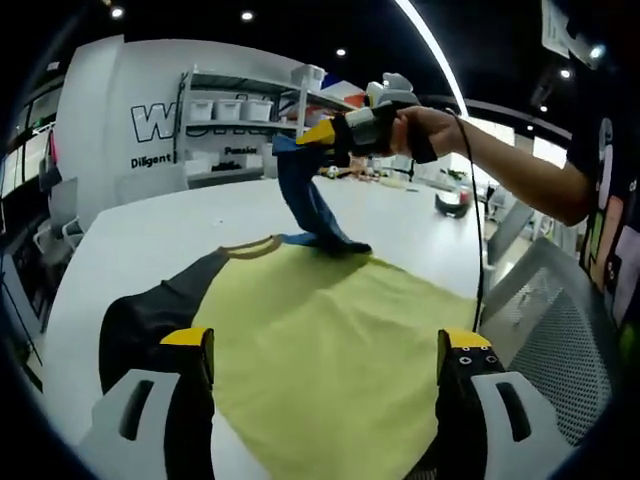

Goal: Fold the garment on the visible template until the final outline fits inside the template.

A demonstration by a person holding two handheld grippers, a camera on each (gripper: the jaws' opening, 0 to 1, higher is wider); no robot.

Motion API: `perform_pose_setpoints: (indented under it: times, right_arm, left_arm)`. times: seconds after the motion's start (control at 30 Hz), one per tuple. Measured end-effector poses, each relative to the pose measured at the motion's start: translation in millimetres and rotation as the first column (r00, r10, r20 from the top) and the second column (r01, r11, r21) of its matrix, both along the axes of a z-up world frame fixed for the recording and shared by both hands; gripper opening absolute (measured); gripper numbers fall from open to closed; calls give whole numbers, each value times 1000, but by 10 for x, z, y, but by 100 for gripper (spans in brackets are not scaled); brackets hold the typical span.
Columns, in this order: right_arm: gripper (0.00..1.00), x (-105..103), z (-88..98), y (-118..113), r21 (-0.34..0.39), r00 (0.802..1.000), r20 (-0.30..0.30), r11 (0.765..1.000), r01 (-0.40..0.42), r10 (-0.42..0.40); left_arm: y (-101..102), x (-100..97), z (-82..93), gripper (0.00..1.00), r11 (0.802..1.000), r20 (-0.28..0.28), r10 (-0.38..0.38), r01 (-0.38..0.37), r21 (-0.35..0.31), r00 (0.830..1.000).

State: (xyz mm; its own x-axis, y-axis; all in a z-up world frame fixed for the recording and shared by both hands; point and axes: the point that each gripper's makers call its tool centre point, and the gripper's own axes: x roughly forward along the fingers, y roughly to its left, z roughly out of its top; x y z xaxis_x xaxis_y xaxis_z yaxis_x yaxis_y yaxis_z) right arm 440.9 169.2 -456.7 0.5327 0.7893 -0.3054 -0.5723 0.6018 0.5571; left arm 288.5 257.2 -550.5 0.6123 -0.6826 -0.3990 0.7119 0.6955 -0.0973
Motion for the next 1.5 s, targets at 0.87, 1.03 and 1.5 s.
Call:
perform_pose_setpoints:
  times: [0.87, 1.03, 1.5]
  right_arm:
    - [0, 20, -871, 700, -41, 988, -143, 997, -62, 56]
    - [0, 37, -1006, 795, -38, 981, -187, 997, -63, 54]
    - [0, 95, -1372, 968, -92, 966, -257, 994, -59, 34]
  left_arm:
    - [-2, -21, -46, 86, 1000, -29, 2, -2, 4, 1000]
    - [11, -14, -50, 85, 1000, -31, 7, -7, 2, 999]
    - [37, -15, -76, 84, 1000, -45, 17, -17, 3, 999]
